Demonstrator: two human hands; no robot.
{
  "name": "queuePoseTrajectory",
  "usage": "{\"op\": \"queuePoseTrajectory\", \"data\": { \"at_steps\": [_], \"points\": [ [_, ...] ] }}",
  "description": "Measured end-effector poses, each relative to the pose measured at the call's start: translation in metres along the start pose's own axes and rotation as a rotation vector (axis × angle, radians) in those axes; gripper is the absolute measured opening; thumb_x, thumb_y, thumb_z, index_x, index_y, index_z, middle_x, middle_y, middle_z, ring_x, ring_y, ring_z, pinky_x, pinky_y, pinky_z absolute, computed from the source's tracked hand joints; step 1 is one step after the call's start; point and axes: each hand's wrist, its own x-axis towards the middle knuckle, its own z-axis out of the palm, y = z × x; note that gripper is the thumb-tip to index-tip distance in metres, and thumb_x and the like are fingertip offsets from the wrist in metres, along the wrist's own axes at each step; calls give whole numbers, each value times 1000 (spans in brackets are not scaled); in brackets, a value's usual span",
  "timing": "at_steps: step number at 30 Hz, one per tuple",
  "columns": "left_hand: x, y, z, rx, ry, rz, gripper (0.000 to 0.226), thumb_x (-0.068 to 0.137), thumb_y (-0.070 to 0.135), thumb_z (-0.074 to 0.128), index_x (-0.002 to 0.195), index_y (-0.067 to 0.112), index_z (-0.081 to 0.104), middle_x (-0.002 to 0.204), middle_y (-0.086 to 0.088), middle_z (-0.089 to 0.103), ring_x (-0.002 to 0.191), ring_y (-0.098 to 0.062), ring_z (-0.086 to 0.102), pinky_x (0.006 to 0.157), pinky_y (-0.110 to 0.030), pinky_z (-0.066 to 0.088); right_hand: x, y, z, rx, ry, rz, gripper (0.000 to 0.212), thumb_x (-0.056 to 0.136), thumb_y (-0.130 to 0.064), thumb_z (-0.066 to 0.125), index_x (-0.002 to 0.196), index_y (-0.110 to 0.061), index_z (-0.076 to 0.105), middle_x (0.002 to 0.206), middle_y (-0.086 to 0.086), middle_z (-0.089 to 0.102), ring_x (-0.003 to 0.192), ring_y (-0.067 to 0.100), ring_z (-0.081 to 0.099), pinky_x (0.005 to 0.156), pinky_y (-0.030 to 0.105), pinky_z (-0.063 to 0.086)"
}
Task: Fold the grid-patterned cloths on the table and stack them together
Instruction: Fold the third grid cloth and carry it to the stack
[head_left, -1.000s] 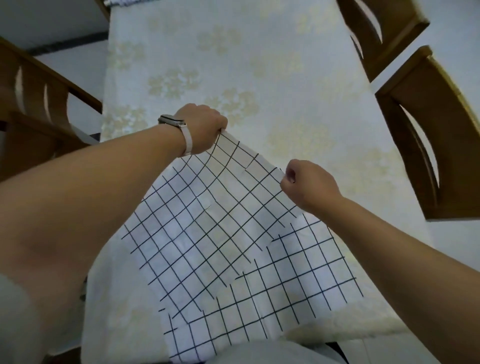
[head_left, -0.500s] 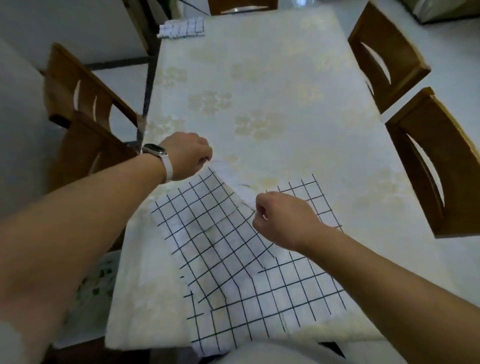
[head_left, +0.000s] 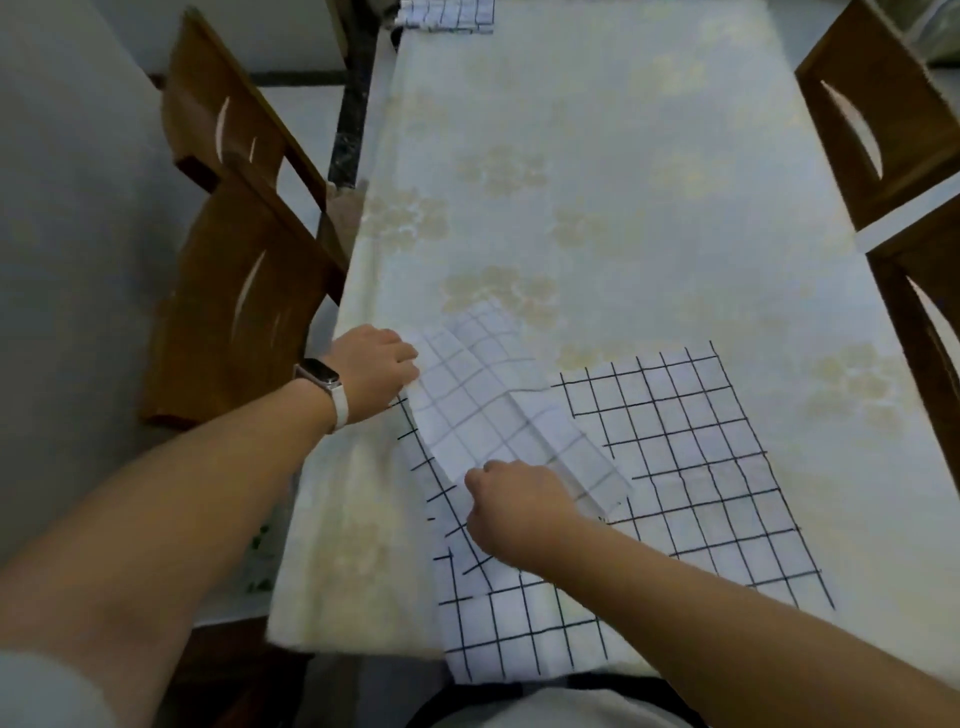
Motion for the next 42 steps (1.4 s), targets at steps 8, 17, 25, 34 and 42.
{"op": "queuePoseTrajectory", "data": {
  "at_steps": [8,17,25,34,42],
  "points": [
    [-23,7,61,-72,7,-9,28,68,4,72,95,10,71,98,-11,69,87,-34,63,69,-41,51,22,-20,47,21,-89,39,24,95,-27,48,113,-14,55,106,8,59,93,27,59,75,38,46],
    [-39,11,89,-185,49,2,38,66,-1,73,103,7,69,104,-15,68,88,-35,65,66,-42,52,25,-23,75,-27,-117,82,22,96,-22,46,115,-15,55,106,6,59,92,27,58,73,36,42],
    [-40,21,90,-182,-59,-132,58,92,3,42,148,15,32,154,-9,31,139,-31,30,110,-43,28,28,-19,79,42,-109,94,23,98,-27,42,112,-13,53,104,7,58,90,27,57,71,34,41],
    [-25,12,84,-132,-101,-119,57,90,2,43,145,16,37,151,-11,36,138,-33,32,110,-47,27,34,-16,75,74,-130,142,24,97,-29,43,113,-13,52,106,8,57,92,29,57,71,35,42],
    [-30,22,72,-172,-64,-105,52,75,6,63,126,10,58,131,-14,58,119,-34,55,98,-47,44,23,-12,64,119,-119,110,21,97,-29,42,107,-12,51,92,6,49,80,26,50,69,33,40]
  ]
}}
